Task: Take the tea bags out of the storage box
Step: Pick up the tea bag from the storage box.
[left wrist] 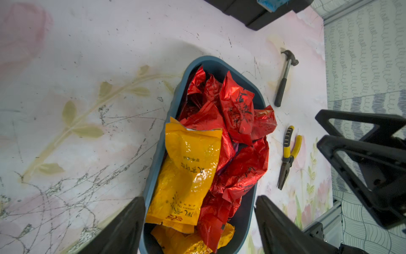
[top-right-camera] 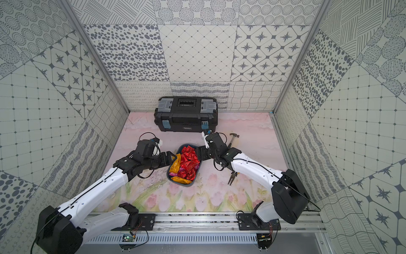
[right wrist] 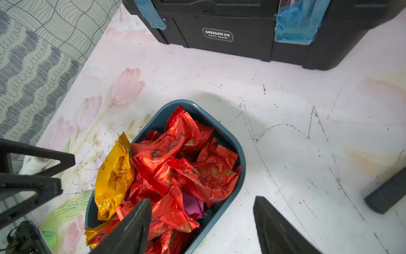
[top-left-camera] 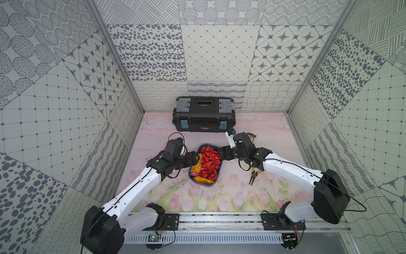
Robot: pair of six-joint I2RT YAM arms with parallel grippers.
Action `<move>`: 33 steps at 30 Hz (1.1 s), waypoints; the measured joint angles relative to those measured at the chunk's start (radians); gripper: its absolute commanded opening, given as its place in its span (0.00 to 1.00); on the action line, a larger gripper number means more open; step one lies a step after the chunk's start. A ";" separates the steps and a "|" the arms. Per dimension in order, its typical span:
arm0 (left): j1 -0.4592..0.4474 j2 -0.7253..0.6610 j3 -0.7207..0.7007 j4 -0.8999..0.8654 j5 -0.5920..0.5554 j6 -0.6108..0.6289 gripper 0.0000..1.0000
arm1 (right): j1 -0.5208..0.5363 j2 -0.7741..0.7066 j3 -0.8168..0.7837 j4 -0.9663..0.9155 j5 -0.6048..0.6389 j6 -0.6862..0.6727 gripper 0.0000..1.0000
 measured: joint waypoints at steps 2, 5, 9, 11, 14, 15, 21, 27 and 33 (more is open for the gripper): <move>-0.040 0.042 0.038 -0.028 -0.024 0.012 0.73 | 0.000 0.000 -0.005 -0.010 -0.004 0.040 0.77; -0.082 0.098 0.077 -0.060 -0.051 0.024 0.72 | 0.000 -0.012 -0.028 -0.019 -0.006 0.073 0.77; -0.124 0.179 0.122 -0.104 -0.098 0.048 0.61 | 0.000 -0.054 -0.067 -0.031 -0.002 0.085 0.77; -0.136 0.216 0.142 -0.122 -0.123 0.055 0.55 | 0.000 -0.078 -0.080 -0.030 0.003 0.085 0.77; -0.145 0.269 0.172 -0.149 -0.164 0.072 0.45 | 0.000 -0.108 -0.092 -0.027 0.014 0.084 0.76; -0.148 0.282 0.180 -0.154 -0.177 0.073 0.40 | 0.000 -0.118 -0.097 -0.026 0.017 0.084 0.76; -0.161 0.335 0.223 -0.195 -0.246 0.092 0.15 | 0.000 -0.158 -0.121 -0.020 0.037 0.069 0.76; -0.167 0.315 0.248 -0.238 -0.291 0.098 0.06 | 0.000 -0.190 -0.136 -0.018 0.044 0.064 0.76; -0.188 0.231 0.291 -0.310 -0.325 0.090 0.06 | 0.000 -0.235 -0.162 -0.013 0.050 0.073 0.77</move>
